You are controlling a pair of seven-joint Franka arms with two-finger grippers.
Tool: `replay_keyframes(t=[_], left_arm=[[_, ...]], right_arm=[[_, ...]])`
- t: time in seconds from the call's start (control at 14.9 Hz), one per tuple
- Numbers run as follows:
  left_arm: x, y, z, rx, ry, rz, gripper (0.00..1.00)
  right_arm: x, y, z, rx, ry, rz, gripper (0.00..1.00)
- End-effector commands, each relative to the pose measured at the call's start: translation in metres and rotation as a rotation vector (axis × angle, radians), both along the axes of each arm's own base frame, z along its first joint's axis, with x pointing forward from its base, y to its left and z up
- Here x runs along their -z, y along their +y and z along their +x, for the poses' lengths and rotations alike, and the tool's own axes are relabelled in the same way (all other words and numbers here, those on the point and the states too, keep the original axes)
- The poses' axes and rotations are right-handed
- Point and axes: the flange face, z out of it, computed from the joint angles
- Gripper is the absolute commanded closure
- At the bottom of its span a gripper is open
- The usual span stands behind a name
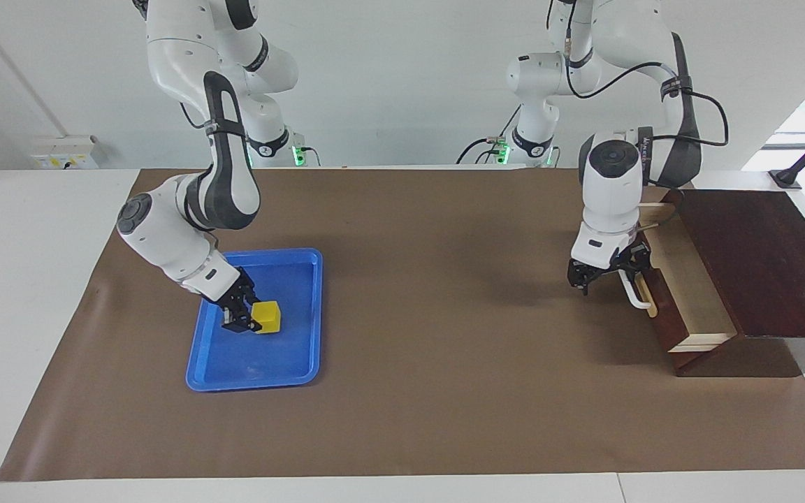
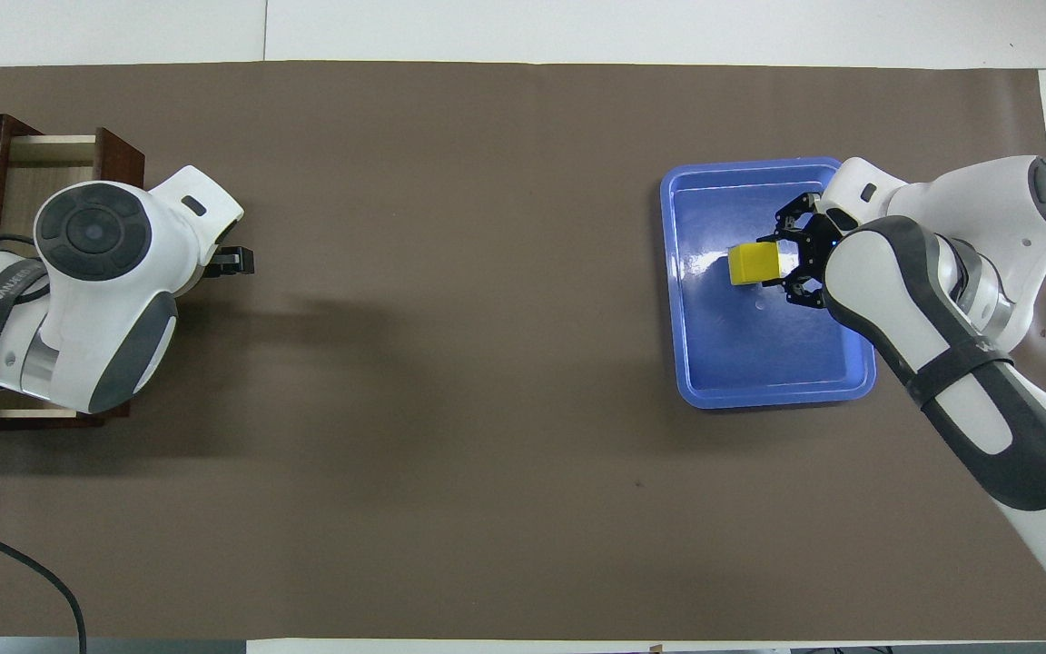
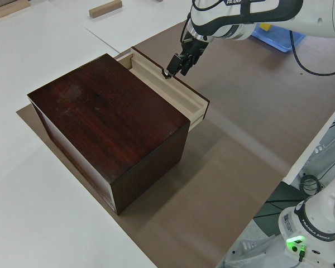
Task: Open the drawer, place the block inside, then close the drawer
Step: 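Grasp the yellow block with the right gripper while the left gripper pulls the drawer open, then lift the block with the right gripper toward the left gripper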
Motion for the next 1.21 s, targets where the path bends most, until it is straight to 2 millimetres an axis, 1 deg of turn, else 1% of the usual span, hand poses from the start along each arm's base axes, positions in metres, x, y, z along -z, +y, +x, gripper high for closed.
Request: replay_keyframes(t=[0.0, 0.07, 0.13, 0.2, 0.27, 0.33, 0.4, 0.47, 0.54, 0.6, 0.67, 0.74, 0.8, 0.94, 1.07, 1.14], left_arm=[[-0.001, -0.032, -0.001, -0.021, 0.000, -0.007, 0.00], [-0.003, -0.044, -0.003, -0.025, 0.009, -0.026, 0.00], [-0.009, -0.052, -0.003, -0.037, 0.005, -0.040, 0.00], [-0.012, -0.055, -0.003, -0.044, 0.009, -0.038, 0.00], [-0.013, -0.056, -0.003, -0.047, 0.012, -0.036, 0.00], [-0.012, -0.055, -0.004, -0.048, 0.016, -0.034, 0.00], [-0.013, -0.052, -0.003, -0.058, 0.027, -0.027, 0.00], [-0.027, -0.049, 0.002, -0.077, 0.025, -0.030, 0.00], [-0.042, -0.046, 0.009, -0.124, 0.042, -0.061, 0.00], [-0.062, -0.045, 0.018, -0.183, 0.067, -0.118, 0.00], [-0.083, -0.047, 0.024, -0.254, 0.081, -0.162, 0.00], [-0.092, -0.048, 0.030, -0.335, 0.084, -0.177, 0.00], [-0.100, -0.049, 0.036, -0.457, 0.059, -0.196, 0.00], [-0.101, -0.061, 0.033, -0.691, 0.036, -0.260, 0.00], [-0.102, -0.067, 0.032, -0.961, 0.006, -0.318, 0.00], [-0.102, -0.071, 0.031, -1.040, 0.003, -0.328, 0.00]], right_arm=[[-0.052, 0.029, -0.001, 0.005, 0.021, 0.051, 1.00], [-0.066, 0.045, -0.001, 0.002, 0.033, 0.058, 1.00], [-0.079, 0.062, 0.000, 0.004, 0.042, 0.061, 1.00], [-0.091, 0.081, 0.000, 0.010, 0.050, 0.068, 1.00], [-0.101, 0.104, -0.001, 0.011, 0.056, 0.071, 1.00], [-0.108, 0.122, -0.002, 0.022, 0.062, 0.076, 1.00], [-0.112, 0.145, -0.006, 0.044, 0.073, 0.078, 1.00], [-0.118, 0.170, -0.009, 0.065, 0.077, 0.085, 1.00], [-0.124, 0.191, -0.013, 0.080, 0.085, 0.089, 1.00], [-0.132, 0.216, -0.019, 0.102, 0.093, 0.093, 1.00], [-0.135, 0.234, -0.025, 0.120, 0.103, 0.095, 1.00], [-0.139, 0.251, -0.029, 0.135, 0.100, 0.102, 1.00], [-0.141, 0.264, -0.034, 0.139, 0.092, 0.109, 1.00], [-0.142, 0.289, -0.045, 0.144, 0.100, 0.119, 1.00], [-0.146, 0.309, -0.054, 0.159, 0.096, 0.135, 1.00], [-0.147, 0.317, -0.057, 0.166, 0.093, 0.140, 1.00]])
